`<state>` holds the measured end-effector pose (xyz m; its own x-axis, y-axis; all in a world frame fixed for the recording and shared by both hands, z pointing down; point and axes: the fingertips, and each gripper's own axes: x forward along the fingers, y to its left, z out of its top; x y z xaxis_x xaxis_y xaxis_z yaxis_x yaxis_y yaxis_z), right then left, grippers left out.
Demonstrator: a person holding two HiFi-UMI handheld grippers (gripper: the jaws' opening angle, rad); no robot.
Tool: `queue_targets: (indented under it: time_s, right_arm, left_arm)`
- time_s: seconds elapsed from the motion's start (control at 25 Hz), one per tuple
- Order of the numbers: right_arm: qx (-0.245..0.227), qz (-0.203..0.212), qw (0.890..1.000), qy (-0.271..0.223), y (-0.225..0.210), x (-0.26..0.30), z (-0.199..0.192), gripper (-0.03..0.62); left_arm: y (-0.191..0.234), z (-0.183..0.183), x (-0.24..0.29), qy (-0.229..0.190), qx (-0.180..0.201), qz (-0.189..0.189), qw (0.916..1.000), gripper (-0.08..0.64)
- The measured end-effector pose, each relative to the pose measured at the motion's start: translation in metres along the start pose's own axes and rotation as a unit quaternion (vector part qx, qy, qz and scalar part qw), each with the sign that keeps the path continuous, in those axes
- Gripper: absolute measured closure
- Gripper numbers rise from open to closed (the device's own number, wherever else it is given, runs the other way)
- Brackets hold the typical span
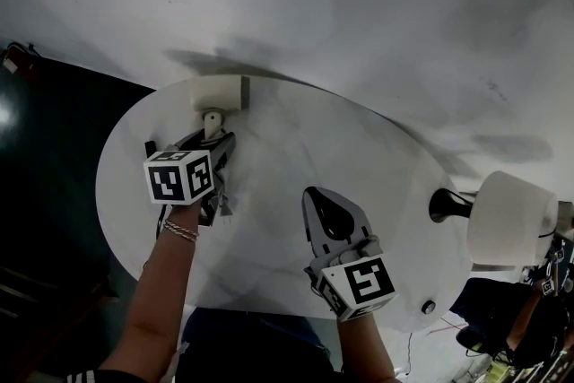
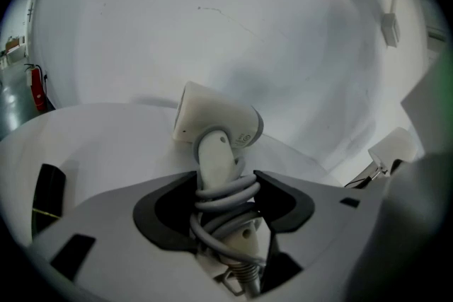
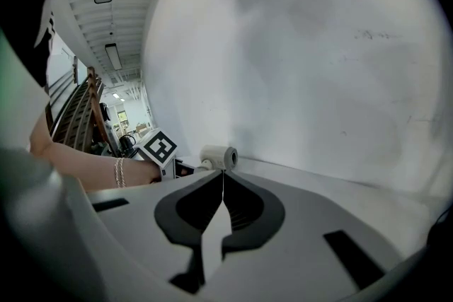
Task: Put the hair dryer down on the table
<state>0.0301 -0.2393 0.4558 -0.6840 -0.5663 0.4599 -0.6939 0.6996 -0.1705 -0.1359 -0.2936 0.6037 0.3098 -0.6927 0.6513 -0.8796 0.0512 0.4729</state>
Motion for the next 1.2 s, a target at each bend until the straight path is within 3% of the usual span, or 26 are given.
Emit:
queue_targets:
  time_s: [0.56, 0.88, 1.2]
  right_arm:
    - [-0.008, 0.005, 1.000, -0.008, 0.019, -0.014, 0.002, 0.574]
    - [-0.028, -0.004, 0.999, -0.021, 0.035, -0.031, 0.011, 0.574]
    - [-0.038, -0.007, 0.998, -0.047, 0.056, -0.049, 0.030, 0.574]
  left_arm:
    - [-0.004, 0.003, -0.030, -0.052, -0.022, -0.020, 0.9982, 0.258]
    - [-0.025, 0.018, -0.096, -0.122, -0.047, -0.060, 0.9896, 0.256]
    - [-0.051, 0.028, -0.161, -0.169, -0.027, -0.083, 0.9817, 0.256]
